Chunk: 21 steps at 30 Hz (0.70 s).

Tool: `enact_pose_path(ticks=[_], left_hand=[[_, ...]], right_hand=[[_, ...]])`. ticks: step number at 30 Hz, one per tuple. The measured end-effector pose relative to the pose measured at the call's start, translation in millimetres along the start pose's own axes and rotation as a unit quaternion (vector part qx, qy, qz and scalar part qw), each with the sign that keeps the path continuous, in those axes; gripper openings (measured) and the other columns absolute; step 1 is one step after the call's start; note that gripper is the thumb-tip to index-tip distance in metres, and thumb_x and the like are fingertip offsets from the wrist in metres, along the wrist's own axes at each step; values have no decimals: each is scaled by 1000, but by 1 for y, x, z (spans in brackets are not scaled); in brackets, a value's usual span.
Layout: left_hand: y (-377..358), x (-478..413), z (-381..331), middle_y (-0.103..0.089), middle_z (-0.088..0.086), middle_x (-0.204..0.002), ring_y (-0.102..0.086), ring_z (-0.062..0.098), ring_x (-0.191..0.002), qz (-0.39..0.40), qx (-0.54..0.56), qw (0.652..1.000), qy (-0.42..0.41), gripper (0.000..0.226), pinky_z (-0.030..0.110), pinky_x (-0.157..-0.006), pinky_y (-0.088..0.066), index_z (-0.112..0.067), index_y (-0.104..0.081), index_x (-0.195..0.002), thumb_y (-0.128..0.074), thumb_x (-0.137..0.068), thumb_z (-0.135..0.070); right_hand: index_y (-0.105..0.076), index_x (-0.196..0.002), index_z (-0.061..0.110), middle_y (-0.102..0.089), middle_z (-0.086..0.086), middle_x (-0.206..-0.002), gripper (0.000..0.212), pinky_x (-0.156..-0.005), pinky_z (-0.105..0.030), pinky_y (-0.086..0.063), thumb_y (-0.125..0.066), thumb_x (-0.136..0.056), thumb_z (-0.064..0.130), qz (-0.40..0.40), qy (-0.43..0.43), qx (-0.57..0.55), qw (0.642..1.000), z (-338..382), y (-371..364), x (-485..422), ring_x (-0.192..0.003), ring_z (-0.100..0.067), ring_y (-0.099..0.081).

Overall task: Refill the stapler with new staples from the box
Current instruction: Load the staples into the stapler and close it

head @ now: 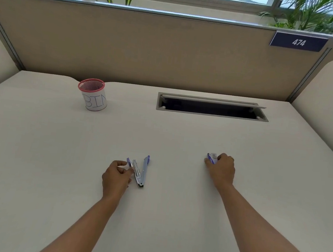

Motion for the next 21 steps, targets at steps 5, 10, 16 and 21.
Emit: enact_pose_path(ticks=[5, 10, 16, 21], left_hand=[[0, -1, 0, -62, 3, -69, -62, 23, -58, -1, -16, 1000, -1, 22, 45, -73, -53, -15, -56, -97, -69, -78, -18], [-2, 0, -3, -64, 4, -69, -62, 23, -58, 3, -22, 1000, -3, 28, 47, -74, -54, -14, -57, -99, -71, -77, -19], [-4, 0, -3, -63, 3, -69, -63, 23, -58, 10, -29, 1000, 0, 28, 47, -77, -55, -12, -59, -103, -70, -77, -14], [-7, 1, -6, -68, 6, -73, -69, 24, -63, 19, -29, 999, -6, 30, 43, -78, -56, -10, -62, -106, -69, -77, -14]], right_hand=[[-53, -106, -3, -48, -19, -113, 42, -75, -35, -43, -66, -82, 29, -44, 32, -35, 998, 19, 3, 14, -92, -37, -58], [-57, -101, 2, -52, -13, -111, 23, -72, -30, -40, -57, -87, 21, -23, 104, -23, 994, 59, -21, 40, -94, -28, -57], [-65, -88, 9, -67, -8, -93, 17, -72, -26, -43, -58, -85, 25, 188, 107, -30, 976, 93, -87, 83, -89, -25, -62], [-52, -80, 12, -54, -1, -83, 25, -68, -25, -35, -59, -85, 35, 254, 115, -17, 960, 107, -115, 104, -77, -17, -49]])
Point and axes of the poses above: each hand's wrist, its own x-axis away from the middle knuckle, its own y-axis out of the back of the hand, z = x × y, the point moved 9 cm from there along -x, towards the middle knuckle
